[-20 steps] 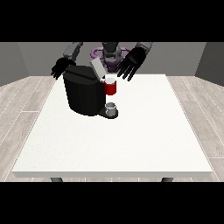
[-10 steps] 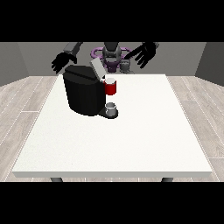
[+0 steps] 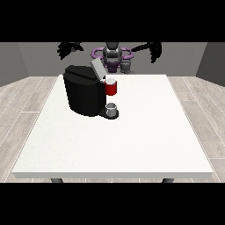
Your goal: Insert the coffee pod into the coffee machine and close the lid
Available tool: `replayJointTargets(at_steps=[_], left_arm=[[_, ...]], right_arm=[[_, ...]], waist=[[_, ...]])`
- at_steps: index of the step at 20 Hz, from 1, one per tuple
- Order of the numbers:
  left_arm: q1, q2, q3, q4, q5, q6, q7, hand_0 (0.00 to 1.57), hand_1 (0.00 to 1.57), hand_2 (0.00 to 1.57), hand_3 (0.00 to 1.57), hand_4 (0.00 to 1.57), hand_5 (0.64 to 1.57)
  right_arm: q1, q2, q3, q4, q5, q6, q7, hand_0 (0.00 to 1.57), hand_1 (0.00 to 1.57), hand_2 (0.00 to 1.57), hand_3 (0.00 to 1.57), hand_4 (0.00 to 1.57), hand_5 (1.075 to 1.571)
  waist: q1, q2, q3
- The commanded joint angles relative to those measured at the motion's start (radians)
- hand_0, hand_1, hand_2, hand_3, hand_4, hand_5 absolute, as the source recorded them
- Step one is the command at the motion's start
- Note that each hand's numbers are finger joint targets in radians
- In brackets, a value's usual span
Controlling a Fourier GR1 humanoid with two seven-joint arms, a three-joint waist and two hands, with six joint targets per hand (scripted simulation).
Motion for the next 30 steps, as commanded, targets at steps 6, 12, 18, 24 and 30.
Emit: replayJointTargets(at_steps=[6,12,18,24,30], left_arm=[[0.121,-0.028,0.035,-0.085,0.117,-0.050,-0.008,0.00,0.00,0.00,0.00,0.00,1.571],[0.212,-0.125,-0.050,-0.153,0.195,-0.037,0.027,0.00,0.00,0.00,0.00,0.03,1.571],[0.298,-0.104,-0.056,-0.325,0.212,-0.075,0.059,0.00,0.00,0.00,0.00,0.22,1.571],[0.325,-0.122,-0.088,-0.453,0.261,-0.048,0.098,0.00,0.00,0.00,0.00,0.00,1.571],[0.397,-0.118,-0.119,-0.585,0.319,-0.021,0.191,0.00,0.00,0.00,0.00,0.00,1.571]], right_arm=[[-0.083,-0.067,-0.011,-0.083,-0.052,0.100,0.046,0.00,0.00,0.00,0.00,0.00,1.571],[-0.151,-0.083,0.035,-0.045,-0.008,0.115,0.133,0.00,0.00,0.00,0.00,0.00,1.571],[-0.185,-0.072,0.055,-0.068,0.006,0.145,0.115,0.00,0.00,0.00,0.00,0.00,1.571],[-0.264,-0.063,0.008,0.041,0.001,0.144,0.043,0.00,0.00,0.00,0.00,0.00,1.571],[-0.362,-0.064,-0.016,0.083,-0.020,0.136,0.150,0.00,0.00,0.00,0.00,0.00,1.571]], waist=[[0.065,0.018,0.0007],[0.149,-0.035,0.0007],[0.152,0.025,0.0008],[0.175,0.132,0.0010],[0.151,0.138,0.0008]])
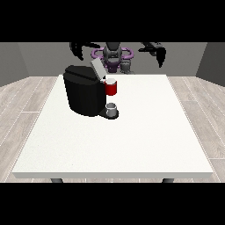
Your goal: Insert the coffee pod into the coffee machine and close the lid
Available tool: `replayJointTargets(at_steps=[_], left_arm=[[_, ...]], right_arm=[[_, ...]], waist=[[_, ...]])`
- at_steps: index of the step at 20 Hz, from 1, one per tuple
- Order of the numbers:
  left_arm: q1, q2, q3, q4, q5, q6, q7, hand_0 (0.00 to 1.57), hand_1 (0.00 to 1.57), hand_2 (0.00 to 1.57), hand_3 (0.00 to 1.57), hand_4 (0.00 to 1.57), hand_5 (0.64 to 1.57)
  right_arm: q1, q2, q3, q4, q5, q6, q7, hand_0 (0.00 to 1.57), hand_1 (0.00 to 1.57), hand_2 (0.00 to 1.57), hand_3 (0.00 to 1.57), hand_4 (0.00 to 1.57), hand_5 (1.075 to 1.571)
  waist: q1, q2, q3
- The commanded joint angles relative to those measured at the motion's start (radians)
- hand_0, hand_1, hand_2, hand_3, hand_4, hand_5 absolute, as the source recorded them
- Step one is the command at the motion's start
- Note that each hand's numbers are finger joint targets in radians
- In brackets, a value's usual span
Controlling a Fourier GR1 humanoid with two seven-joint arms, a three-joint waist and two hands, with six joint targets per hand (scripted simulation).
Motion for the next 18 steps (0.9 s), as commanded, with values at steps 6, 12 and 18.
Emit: replayJointTargets(at_steps=[6,12,18], left_arm=[[0.082,0.009,-0.072,-0.193,0.029,0.011,0.087,0.00,0.00,0.00,0.00,0.00,1.571],[0.114,0.049,-0.051,-0.171,0.034,0.032,-0.005,0.00,0.00,0.00,0.00,0.00,1.571],[0.041,0.080,-0.034,-0.191,0.083,0.047,0.054,0.00,0.00,0.00,0.00,0.00,1.571]], right_arm=[[-0.087,-0.003,-0.032,0.158,0.012,0.014,-0.071,0.00,0.00,0.00,0.00,0.00,1.571],[-0.114,0.042,0.038,0.167,0.087,-0.011,-0.110,0.00,0.00,0.00,0.00,0.00,1.571],[-0.248,0.023,0.005,0.230,0.087,-0.013,-0.080,0.00,0.00,0.00,0.00,0.00,1.571]], waist=[[0.010,0.077,0.0000],[-0.024,0.119,-0.0002],[-0.018,0.161,-0.0003]])
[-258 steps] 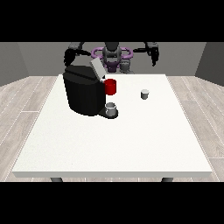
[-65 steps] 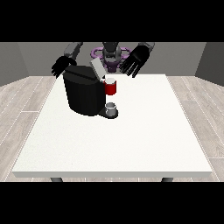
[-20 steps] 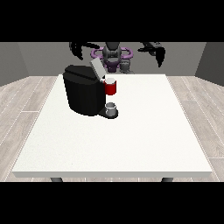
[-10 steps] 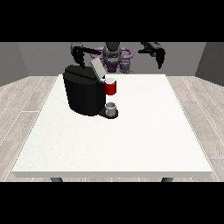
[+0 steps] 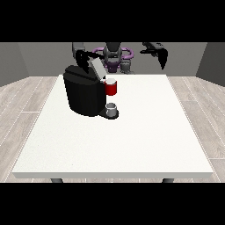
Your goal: Insert the coffee pod into the coffee machine and close the lid
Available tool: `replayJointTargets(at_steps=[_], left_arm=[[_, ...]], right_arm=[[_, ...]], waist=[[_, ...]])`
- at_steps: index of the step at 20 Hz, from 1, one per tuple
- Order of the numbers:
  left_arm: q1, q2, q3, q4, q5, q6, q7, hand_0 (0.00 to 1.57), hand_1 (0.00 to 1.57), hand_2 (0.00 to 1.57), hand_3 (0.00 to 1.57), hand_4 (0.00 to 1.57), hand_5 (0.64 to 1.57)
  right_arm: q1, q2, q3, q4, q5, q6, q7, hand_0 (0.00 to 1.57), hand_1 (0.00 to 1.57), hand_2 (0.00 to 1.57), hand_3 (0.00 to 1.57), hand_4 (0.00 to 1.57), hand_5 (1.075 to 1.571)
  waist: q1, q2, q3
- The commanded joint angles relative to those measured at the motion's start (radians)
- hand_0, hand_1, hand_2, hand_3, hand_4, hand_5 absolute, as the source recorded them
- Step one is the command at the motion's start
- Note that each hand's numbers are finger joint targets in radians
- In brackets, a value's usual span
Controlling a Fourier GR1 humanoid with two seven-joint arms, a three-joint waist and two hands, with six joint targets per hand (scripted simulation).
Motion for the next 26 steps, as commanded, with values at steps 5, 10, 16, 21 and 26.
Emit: replayJointTargets(at_steps=[5,10,16,21,26], left_arm=[[-0.012,0.023,-0.006,0.004,0.003,0.018,-0.032,0.00,0.00,0.00,0.00,0.00,1.571],[0.017,0.045,0.002,-0.005,0.030,0.007,-0.006,0.00,0.00,0.00,0.00,0.00,1.571],[0.027,0.017,-0.046,-0.037,0.019,0.020,-0.019,0.00,0.00,0.00,0.00,0.00,1.571],[0.046,0.021,-0.038,0.010,-0.012,0.067,-0.035,0.00,0.00,0.00,0.00,0.19,1.571],[0.019,0.056,-0.017,0.039,0.035,0.010,-0.060,0.00,0.00,0.00,0.00,0.14,1.571]], right_arm=[[-0.124,-0.009,-0.011,0.078,0.020,-0.003,0.010,0.00,0.00,0.00,0.00,0.00,1.571],[-0.100,0.020,0.014,0.097,0.036,0.003,-0.011,0.00,0.00,0.00,0.00,0.00,1.571],[-0.172,-0.005,-0.018,0.158,0.050,-0.011,-0.048,0.00,0.00,0.00,0.00,0.08,1.571],[-0.181,0.024,0.050,0.120,0.086,0.021,0.014,0.00,0.00,0.00,0.00,0.14,1.571],[-0.264,0.056,0.065,0.128,0.138,-0.048,0.046,0.00,0.00,0.00,0.00,0.12,1.571]], waist=[[0.007,0.067,0.0015],[0.002,0.036,0.0016],[0.039,0.068,0.0017],[0.004,0.028,0.0016],[0.033,0.048,0.0014]])
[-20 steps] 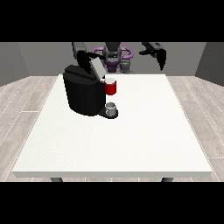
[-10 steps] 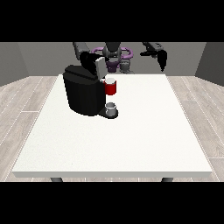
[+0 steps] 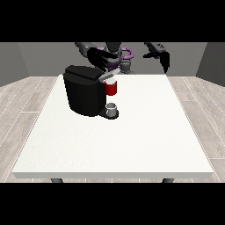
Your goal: Insert the coffee pod into the coffee machine and close the lid
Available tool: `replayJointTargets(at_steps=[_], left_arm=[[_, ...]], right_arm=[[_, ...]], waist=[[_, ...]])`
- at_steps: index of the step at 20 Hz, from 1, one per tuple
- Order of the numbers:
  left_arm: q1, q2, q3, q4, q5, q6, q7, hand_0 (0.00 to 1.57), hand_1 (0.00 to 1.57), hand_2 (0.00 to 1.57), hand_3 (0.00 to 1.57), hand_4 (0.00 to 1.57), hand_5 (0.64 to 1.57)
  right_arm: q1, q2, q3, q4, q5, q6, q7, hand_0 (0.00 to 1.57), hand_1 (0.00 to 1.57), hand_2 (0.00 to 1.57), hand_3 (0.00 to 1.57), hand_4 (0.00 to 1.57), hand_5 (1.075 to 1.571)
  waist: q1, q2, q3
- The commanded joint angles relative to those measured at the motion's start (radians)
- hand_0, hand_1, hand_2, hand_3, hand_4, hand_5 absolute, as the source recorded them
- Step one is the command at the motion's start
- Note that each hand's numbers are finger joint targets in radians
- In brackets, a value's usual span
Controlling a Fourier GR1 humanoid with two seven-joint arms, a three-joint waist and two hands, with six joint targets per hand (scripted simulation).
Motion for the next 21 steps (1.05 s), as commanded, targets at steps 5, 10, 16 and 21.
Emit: replayJointTargets(at_steps=[5,10,16,21], left_arm=[[-0.054,-0.016,-0.026,0.018,-0.007,0.026,-0.018,0.00,0.00,0.00,0.00,0.00,1.571],[-0.022,0.013,0.005,0.045,-0.005,0.014,-0.122,0.00,0.00,0.00,0.00,0.20,1.571],[-0.008,-0.033,-0.035,0.028,0.000,0.030,-0.058,0.00,0.00,0.00,0.00,0.19,1.571],[0.089,-0.040,-0.022,0.061,-0.023,0.066,-0.077,0.00,0.00,0.00,0.00,0.19,1.571]], right_arm=[[-0.101,0.033,0.011,0.030,0.062,-0.054,-0.007,0.00,0.00,0.00,0.00,0.14,1.571],[-0.056,0.063,0.045,-0.013,0.052,0.000,-0.054,0.00,0.00,0.00,0.00,0.03,1.571],[0.150,0.108,0.160,-0.091,-0.085,-0.016,-0.137,0.00,0.00,0.00,0.00,0.28,1.571],[0.365,0.108,0.205,-0.169,-0.191,-0.028,-0.123,0.00,0.00,0.00,0.00,0.16,1.571]], waist=[[0.014,0.035,0.0002],[-0.024,0.007,0.0000],[-0.050,-0.114,0.0005],[-0.133,-0.201,0.0004]])
